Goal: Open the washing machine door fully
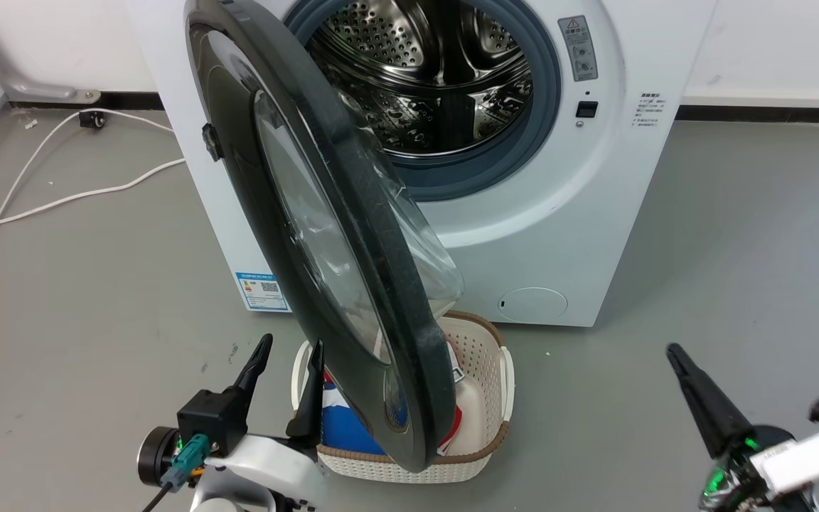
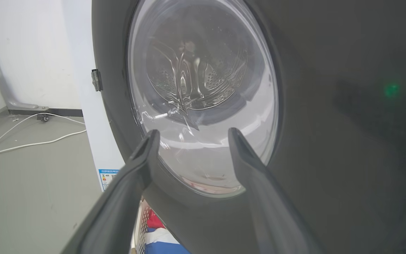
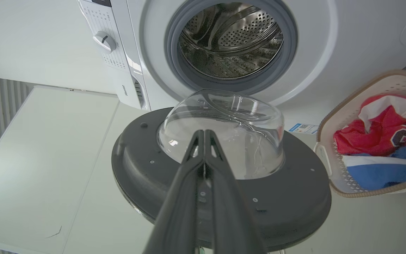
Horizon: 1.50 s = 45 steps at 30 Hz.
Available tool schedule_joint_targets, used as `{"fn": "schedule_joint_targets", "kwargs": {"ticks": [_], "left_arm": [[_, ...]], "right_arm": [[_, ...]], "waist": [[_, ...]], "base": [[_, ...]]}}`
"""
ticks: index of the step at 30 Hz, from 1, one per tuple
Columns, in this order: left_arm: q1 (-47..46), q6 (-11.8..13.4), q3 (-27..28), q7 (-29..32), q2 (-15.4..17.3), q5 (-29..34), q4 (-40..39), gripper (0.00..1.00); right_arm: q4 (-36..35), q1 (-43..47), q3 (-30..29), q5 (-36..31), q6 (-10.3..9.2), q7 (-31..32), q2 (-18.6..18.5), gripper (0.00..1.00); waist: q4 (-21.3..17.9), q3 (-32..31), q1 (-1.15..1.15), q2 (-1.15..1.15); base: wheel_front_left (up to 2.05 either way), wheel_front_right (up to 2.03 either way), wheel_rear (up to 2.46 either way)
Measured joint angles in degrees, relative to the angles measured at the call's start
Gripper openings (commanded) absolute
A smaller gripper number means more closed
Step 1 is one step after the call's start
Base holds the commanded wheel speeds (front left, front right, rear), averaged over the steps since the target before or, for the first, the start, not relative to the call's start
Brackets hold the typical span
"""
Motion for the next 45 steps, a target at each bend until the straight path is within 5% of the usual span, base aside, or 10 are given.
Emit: {"fn": "schedule_joint_targets", "kwargs": {"ticks": [1, 2, 3, 7, 13, 19, 24, 30, 45], "left_arm": [[0.16, 0.00, 0.09, 0.00, 0.04, 0.19, 0.02, 1.00], [0.37, 0.00, 0.12, 0.00, 0.09, 0.24, 0.11, 1.00], [0.53, 0.00, 0.16, 0.00, 0.11, 0.29, 0.16, 1.00], [0.83, -0.01, 0.74, 0.00, 0.20, 0.33, 0.26, 1.00], [1.09, -0.02, 1.24, 0.00, 0.21, 0.32, 0.37, 1.00], [1.14, -0.09, 1.92, 0.00, 0.25, 0.45, 0.20, 1.00], [1.16, -0.09, 2.11, 0.00, 0.34, 0.64, 0.18, 1.00], [1.13, -0.09, 2.12, 0.00, 0.53, 0.68, 0.33, 1.00], [1.04, -0.09, 2.44, 0.00, 0.66, 1.20, 1.01, 1.00]], "right_arm": [[-0.65, 1.43, -0.53, -1.58, 0.00, -1.78, -0.04, 0.49], [-1.12, 2.66, -1.12, -3.02, 0.01, -3.61, -0.14, 0.96], [-1.21, 3.69, -1.43, -5.26, 0.01, -5.52, -0.60, 1.00], [0.98, 6.32, -2.08, -15.66, 0.01, -13.34, -2.75, 1.00], [9.89, 5.47, -10.11, -41.44, 0.01, -17.39, -3.26, 1.00], [7.00, 3.35, -23.16, -71.28, 0.02, -15.75, 5.54, 1.00], [-2.83, 3.81, -26.07, -89.27, 0.02, -9.57, 13.34, 1.00], [-6.36, 8.38, -22.43, -97.18, 0.02, -7.46, 16.55, 1.00], [-4.02, 10.38, -19.54, -98.22, 0.02, -8.33, 17.74, 1.00]], "waist": [[-0.10, -0.09, 0.00, 0.00], [-0.18, -0.17, 0.00, 0.00], [-0.26, -0.26, 0.00, 0.00], [-0.56, -0.70, 0.00, 0.00], [-1.14, -1.46, 0.00, 0.00], [-1.55, -1.88, 0.00, 0.00], [-1.58, -1.59, 0.00, 0.00], [-1.23, -1.14, 0.00, 0.00], [-1.51, -0.89, 0.00, 0.00]], "base": [[0.00, 0.00, 0.00], [0.00, 0.00, 0.00], [0.00, 0.00, 0.00], [0.00, 0.00, 0.00], [0.00, 0.00, 0.00], [0.00, 0.00, 0.00], [0.00, 0.00, 0.00], [0.00, 0.00, 0.00], [0.00, 0.00, 0.00]]}}
